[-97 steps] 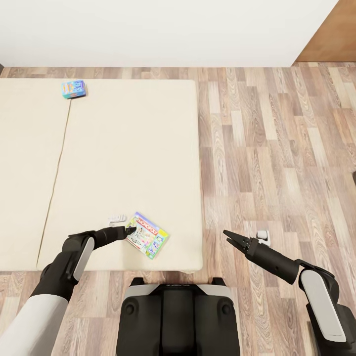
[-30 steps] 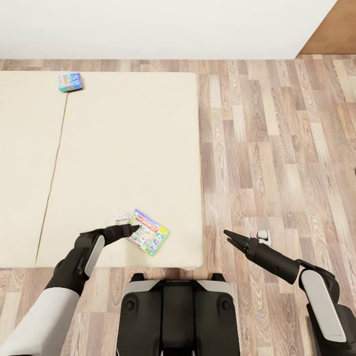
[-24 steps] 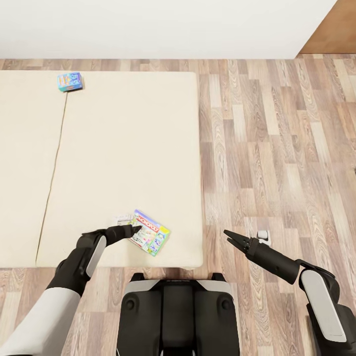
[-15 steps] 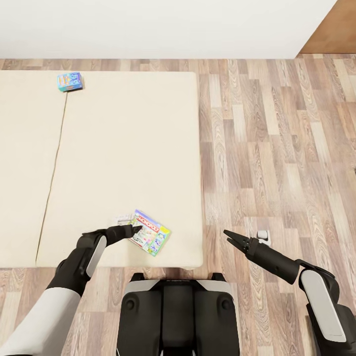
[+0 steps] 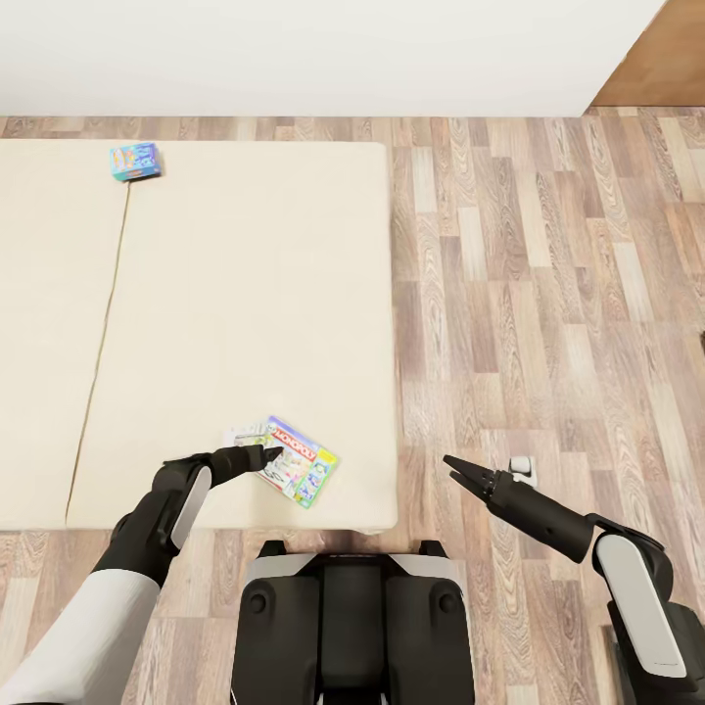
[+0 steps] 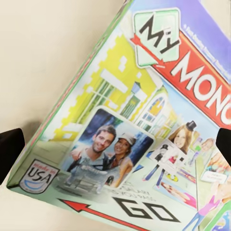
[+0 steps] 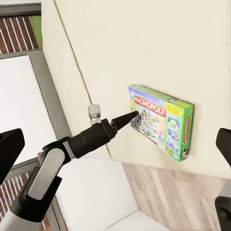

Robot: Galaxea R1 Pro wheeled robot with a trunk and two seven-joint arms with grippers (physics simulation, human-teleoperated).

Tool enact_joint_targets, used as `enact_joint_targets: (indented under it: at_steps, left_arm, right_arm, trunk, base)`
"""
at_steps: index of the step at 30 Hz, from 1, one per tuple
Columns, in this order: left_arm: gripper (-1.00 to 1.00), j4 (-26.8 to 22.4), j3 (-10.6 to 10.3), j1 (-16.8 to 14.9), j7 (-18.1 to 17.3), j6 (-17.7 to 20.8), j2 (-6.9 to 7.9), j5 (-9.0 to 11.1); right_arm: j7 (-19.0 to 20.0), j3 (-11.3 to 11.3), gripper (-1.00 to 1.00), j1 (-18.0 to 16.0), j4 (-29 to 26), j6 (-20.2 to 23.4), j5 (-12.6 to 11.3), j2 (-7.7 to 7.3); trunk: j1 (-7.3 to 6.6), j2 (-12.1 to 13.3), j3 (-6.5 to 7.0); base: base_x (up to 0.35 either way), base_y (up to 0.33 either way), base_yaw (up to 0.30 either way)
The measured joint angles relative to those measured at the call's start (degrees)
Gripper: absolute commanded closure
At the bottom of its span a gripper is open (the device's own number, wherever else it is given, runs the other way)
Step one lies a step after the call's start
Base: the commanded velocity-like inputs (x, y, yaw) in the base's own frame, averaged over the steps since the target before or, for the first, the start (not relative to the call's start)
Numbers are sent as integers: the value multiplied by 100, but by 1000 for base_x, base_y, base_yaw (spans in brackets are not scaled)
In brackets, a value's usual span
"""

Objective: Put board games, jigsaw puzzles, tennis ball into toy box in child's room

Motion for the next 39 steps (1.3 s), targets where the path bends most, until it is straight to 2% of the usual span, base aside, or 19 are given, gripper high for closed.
enact_joint_targets:
  at_steps: [39]
  left_arm:
    - [-100, -18, 8, 0, -15, 88, -1, 21]
  right_arm:
    - [2, -8, -100, 0, 4, 0, 0, -57]
  trunk:
    - [0, 0, 0]
  base:
    - [-15, -99, 0]
